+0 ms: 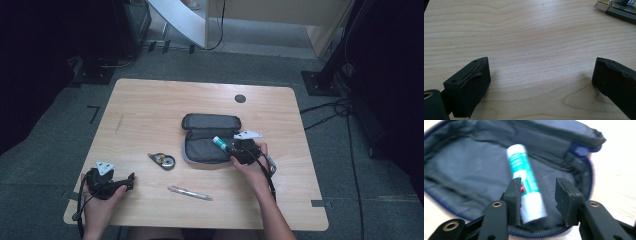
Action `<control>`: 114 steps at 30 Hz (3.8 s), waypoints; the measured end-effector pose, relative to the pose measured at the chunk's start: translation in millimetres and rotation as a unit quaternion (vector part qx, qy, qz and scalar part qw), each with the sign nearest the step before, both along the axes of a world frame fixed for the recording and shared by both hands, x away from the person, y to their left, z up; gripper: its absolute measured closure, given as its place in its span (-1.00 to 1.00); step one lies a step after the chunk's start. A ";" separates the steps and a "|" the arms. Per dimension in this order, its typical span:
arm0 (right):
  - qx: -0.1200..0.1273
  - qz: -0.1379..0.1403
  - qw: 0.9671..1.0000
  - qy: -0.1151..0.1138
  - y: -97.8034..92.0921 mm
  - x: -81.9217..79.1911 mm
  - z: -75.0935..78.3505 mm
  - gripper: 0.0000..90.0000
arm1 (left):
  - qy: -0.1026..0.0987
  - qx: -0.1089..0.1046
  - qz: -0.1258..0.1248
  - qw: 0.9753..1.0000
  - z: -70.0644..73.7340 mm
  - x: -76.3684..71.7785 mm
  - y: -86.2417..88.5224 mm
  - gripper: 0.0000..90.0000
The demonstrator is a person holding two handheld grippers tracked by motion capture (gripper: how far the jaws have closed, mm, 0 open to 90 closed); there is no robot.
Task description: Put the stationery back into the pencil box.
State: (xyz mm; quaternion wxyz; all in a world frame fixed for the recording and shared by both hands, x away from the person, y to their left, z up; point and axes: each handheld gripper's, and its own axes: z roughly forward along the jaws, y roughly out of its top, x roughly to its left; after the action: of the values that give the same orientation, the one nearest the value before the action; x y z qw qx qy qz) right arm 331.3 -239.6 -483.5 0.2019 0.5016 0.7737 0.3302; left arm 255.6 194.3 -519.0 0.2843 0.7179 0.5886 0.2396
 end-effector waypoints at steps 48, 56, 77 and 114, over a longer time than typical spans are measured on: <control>0.017 0.024 0.996 -0.084 -4.0 -33.3 27.2 0.03 | 0.000 -0.001 0.000 1.000 0.0 0.0 -0.1 -0.95; 0.044 0.058 0.994 -0.082 2.8 -58.3 35.4 0.13 | 0.000 -0.001 0.000 1.000 0.0 0.0 -0.1 -0.95; 0.078 0.181 0.979 -0.056 35.8 -101.1 7.1 0.21 | 0.000 0.000 0.000 1.000 0.0 0.0 0.0 -0.95; 0.044 0.267 0.962 -0.022 53.0 -124.8 -38.9 0.79 | 0.000 -0.001 0.000 1.000 -0.1 0.0 -0.1 -0.95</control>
State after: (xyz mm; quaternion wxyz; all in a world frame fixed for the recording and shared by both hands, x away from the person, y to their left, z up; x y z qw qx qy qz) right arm 206.5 -186.5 -522.4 0.1013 0.2779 0.8594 0.4171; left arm 255.6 194.3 -519.1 0.2848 0.7174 0.5889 0.2398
